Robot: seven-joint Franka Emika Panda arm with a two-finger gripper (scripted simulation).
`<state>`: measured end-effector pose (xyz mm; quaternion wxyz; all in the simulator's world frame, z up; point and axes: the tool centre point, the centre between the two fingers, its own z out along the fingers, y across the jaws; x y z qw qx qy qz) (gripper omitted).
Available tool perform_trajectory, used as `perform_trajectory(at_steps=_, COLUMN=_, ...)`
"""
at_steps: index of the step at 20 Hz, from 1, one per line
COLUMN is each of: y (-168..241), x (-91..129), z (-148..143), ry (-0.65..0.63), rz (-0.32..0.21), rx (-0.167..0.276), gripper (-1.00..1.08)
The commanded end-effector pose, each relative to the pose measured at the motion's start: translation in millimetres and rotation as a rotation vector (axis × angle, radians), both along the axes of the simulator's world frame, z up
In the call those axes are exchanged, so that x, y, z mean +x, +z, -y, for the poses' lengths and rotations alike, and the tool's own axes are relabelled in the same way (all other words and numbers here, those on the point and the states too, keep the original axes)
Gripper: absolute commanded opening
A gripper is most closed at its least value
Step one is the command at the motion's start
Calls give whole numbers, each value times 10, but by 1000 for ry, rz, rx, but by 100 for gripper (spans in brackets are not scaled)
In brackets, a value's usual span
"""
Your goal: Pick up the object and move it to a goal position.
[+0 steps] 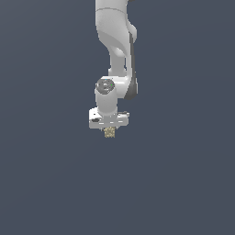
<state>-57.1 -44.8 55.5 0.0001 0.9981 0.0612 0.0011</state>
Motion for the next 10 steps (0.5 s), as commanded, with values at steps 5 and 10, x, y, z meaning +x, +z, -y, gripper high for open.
perform_trajectory(at_steps=5, y=125, x=77, z=98, ry=-1, rz=0, rx=0, gripper=-100)
perform_trajectory(at_steps=10, y=344, x=213, z=260, ry=-1, rz=0, rx=0, gripper=-100)
